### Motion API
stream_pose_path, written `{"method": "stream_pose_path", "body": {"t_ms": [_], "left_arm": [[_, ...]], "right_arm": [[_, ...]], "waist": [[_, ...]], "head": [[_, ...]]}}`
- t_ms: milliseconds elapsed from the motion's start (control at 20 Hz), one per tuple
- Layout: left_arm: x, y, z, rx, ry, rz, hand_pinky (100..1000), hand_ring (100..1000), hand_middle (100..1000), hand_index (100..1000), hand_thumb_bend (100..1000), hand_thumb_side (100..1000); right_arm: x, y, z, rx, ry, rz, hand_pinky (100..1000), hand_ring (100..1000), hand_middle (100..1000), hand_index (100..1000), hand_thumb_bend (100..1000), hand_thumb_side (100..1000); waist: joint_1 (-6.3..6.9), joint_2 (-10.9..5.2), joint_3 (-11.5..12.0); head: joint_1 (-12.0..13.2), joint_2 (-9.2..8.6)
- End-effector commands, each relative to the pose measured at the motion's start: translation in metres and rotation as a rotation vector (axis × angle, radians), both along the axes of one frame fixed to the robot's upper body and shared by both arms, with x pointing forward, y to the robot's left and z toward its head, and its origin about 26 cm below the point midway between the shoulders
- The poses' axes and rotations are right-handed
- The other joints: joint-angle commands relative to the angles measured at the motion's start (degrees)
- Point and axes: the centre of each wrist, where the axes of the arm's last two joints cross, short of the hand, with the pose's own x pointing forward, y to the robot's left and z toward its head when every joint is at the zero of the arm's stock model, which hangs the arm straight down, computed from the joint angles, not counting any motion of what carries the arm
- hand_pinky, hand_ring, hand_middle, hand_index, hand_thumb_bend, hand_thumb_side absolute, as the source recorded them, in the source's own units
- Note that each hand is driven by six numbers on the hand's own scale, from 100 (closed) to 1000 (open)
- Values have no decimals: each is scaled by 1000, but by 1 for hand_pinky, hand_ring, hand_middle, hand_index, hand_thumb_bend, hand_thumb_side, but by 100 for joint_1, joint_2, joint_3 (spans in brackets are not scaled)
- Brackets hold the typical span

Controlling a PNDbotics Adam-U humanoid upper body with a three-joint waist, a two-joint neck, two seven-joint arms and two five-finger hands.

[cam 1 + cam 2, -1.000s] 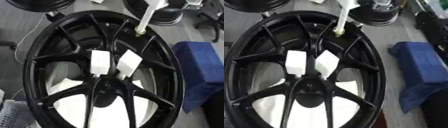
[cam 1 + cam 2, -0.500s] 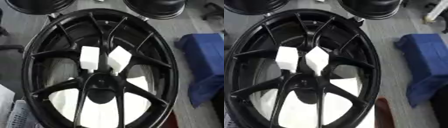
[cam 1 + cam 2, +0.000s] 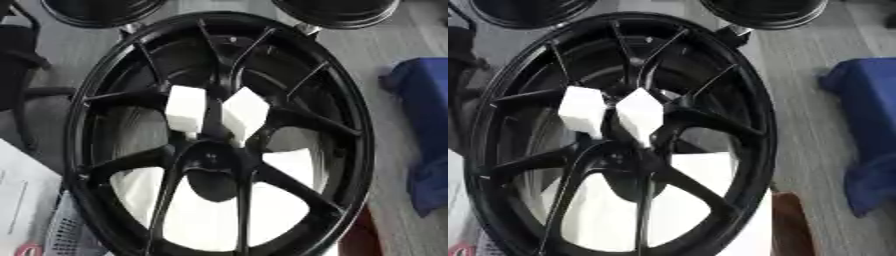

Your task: Pull the pin out of the wheel hub.

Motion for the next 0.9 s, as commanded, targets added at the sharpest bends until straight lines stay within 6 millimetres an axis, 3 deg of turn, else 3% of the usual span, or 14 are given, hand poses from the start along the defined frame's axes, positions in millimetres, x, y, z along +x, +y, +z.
{"method": "stream_pose_path", "body": {"t_ms": [50, 200, 450, 650, 700, 850, 900], "left_arm": [[-3, 1, 8, 12, -30, 7, 747, 652, 593, 723, 337, 662], [-3, 1, 8, 12, -30, 6, 746, 651, 593, 722, 338, 661], [-2, -1, 11, 18, -36, -9, 745, 651, 593, 722, 336, 660], [-2, -2, 11, 20, -37, -18, 745, 651, 593, 722, 336, 660], [-1, -4, 12, 21, -38, -26, 744, 650, 592, 721, 334, 659], [2, -11, 14, 30, -39, -72, 744, 650, 592, 721, 334, 660], [3, -13, 15, 33, -38, -81, 744, 650, 592, 721, 334, 661]], "right_arm": [[-2, 9, 6, -77, -43, -37, 834, 801, 831, 922, 349, 505], [-3, 14, 1, -53, -67, -60, 828, 787, 817, 913, 343, 485], [6, 35, 4, 58, -137, 3, 800, 697, 680, 820, 154, 444], [13, 58, 12, 110, -158, 89, 799, 693, 673, 815, 139, 437], [14, 62, 14, 113, -160, 105, 793, 668, 643, 791, 100, 473], [27, 88, 18, 133, -187, 229, 793, 669, 643, 792, 100, 524], [32, 98, 19, 147, -189, 271, 795, 669, 644, 795, 100, 584]], "waist": [[9, -129, 4], [22, -138, 11], [6, -144, 40], [2, -145, 51], [0, -161, 76], [-26, -178, 169], [-30, -178, 170]], "head": [[50, -17], [49, -20], [62, -69], [81, -85], [42, -83], [-41, -101], [-40, -105]]}}
